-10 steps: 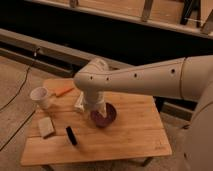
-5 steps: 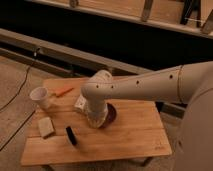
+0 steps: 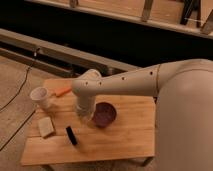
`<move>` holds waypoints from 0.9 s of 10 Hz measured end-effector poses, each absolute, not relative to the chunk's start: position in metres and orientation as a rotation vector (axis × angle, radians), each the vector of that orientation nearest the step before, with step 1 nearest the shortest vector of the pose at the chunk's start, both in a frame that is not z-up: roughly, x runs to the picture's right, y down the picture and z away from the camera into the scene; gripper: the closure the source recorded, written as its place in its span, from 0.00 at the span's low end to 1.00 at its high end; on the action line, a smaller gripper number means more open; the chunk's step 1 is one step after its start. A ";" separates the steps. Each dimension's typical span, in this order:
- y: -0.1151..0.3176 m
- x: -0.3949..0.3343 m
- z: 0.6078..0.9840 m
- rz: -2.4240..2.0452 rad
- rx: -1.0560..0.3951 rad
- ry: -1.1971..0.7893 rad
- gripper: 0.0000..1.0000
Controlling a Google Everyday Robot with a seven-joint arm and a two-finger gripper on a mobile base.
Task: Knock the eraser over
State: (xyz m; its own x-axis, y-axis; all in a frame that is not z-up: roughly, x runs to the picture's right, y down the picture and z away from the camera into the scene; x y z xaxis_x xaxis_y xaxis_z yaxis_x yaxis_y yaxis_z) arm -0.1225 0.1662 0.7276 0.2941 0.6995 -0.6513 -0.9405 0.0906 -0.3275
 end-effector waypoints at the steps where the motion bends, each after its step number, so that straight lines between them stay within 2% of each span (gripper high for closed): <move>1: 0.168 -0.132 0.726 1.201 -0.801 0.364 1.00; 6: 0.186 -0.134 0.712 0.910 -0.749 0.466 1.00; 9: 0.185 -0.127 0.722 0.877 -0.681 0.518 1.00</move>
State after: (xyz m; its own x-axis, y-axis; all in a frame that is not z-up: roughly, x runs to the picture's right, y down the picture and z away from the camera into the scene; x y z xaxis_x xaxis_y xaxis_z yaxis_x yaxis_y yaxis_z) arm -0.1267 0.1851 0.7221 0.5430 0.5178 -0.6611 -0.8289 0.4568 -0.3230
